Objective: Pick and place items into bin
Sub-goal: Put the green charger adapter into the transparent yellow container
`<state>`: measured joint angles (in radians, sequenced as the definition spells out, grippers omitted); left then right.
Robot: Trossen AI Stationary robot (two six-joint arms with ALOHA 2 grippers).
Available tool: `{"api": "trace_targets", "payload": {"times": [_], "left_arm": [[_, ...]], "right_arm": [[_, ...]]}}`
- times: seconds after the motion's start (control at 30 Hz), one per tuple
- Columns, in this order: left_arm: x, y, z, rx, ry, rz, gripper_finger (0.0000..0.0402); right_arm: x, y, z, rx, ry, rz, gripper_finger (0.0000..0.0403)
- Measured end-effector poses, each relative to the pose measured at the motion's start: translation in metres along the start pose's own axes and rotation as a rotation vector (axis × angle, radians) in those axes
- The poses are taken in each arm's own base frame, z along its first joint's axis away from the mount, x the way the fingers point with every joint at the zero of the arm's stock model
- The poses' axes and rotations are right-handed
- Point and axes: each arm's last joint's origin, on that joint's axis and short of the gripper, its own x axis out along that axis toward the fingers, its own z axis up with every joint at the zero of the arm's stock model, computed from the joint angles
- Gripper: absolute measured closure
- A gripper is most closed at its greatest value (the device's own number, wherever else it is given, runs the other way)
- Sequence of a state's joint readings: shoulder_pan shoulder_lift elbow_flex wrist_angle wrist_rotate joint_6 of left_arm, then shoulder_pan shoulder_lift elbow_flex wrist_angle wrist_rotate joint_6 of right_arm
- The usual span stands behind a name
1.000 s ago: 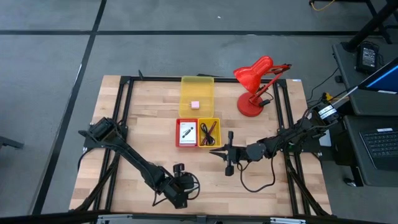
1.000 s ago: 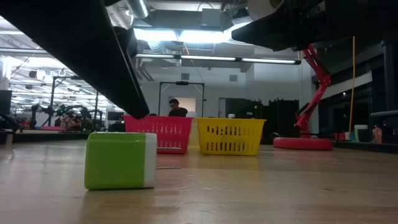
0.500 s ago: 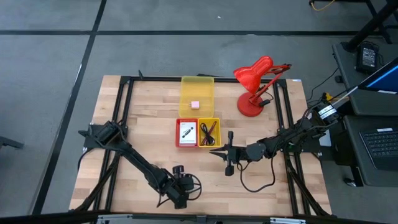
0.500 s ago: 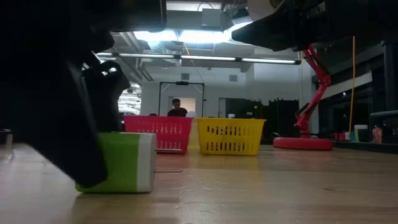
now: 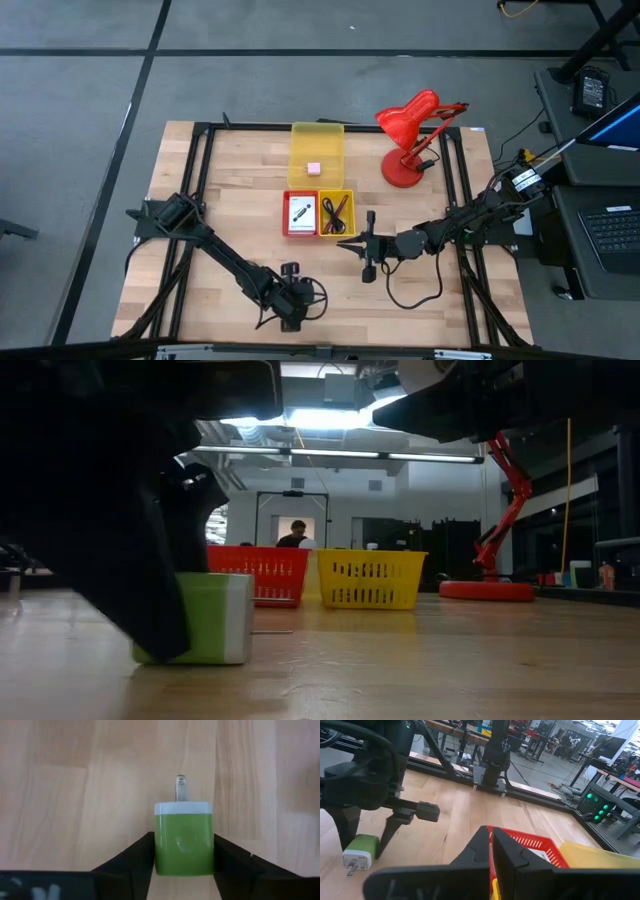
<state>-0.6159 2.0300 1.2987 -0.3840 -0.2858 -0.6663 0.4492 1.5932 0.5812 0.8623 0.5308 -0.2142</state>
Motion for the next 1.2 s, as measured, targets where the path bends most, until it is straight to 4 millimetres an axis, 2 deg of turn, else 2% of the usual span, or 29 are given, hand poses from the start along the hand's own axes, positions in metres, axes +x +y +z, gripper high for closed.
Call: {"api": "trace_targets", "payload": {"times": [0.1,0.4,0.57,0.83,1.0,1.2], "left_arm": [[-0.001,0.001,-0.001,0.010,0.023,-0.007,0.0257],[-0.009,0.005,0.000,0.068,0.067,-0.018,0.0257],[-0.039,0.012,0.009,0.100,0.019,0.024,0.0257],[-0.091,0.023,0.027,0.295,-0.104,0.023,0.0257],[-0.114,0.043,0.027,0.306,-0.200,0.033,0.0257],[-0.113,0.078,0.003,0.240,-0.318,-0.007,0.0257]], "right_arm": [[0.000,0.000,0.000,0.000,0.000,0.000,0.0398],[0.000,0.000,0.000,-0.001,0.002,0.000,0.0398],[0.000,0.000,-0.002,-0.009,0.014,0.003,0.0398],[0.000,0.000,-0.002,-0.009,0.015,0.003,0.0398],[0.000,0.000,-0.002,-0.009,0.015,0.003,0.0398],[0.000,0.000,-0.002,-0.011,0.019,0.004,0.0398]]}}
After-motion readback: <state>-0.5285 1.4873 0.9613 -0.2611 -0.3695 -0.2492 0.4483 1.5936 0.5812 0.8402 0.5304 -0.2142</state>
